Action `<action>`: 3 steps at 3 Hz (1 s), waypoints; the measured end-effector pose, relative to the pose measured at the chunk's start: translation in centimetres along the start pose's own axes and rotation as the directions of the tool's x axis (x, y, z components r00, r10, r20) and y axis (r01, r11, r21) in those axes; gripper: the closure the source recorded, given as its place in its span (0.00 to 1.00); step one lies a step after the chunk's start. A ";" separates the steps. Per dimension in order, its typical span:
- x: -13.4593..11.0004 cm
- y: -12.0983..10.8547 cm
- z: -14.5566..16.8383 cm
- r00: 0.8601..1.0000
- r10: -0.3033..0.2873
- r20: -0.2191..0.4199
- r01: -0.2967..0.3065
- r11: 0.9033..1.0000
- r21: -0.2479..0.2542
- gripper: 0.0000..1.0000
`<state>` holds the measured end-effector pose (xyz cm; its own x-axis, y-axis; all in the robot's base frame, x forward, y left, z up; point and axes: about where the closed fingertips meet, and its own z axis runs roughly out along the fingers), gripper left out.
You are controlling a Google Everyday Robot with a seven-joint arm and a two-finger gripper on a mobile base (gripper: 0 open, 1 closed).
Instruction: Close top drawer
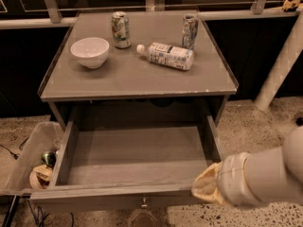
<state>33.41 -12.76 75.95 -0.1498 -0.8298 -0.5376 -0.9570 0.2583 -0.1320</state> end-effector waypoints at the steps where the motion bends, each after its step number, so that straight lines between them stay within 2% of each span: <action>1: 2.7 2.8 3.5 0.999 0.049 -0.022 -0.049 0.999 -0.007 1.00; 2: 5.5 3.4 6.7 0.996 0.078 -0.044 -0.079 0.997 -0.018 1.00; 3: 6.8 2.3 9.3 0.995 0.085 -0.050 -0.086 0.996 -0.021 1.00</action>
Offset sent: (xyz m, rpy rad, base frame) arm -0.0259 -0.0130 -0.1465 -0.0299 0.1104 -0.0860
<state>32.56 -13.18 64.25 -0.2430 -0.8285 -0.5046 -0.9455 0.3185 -0.0675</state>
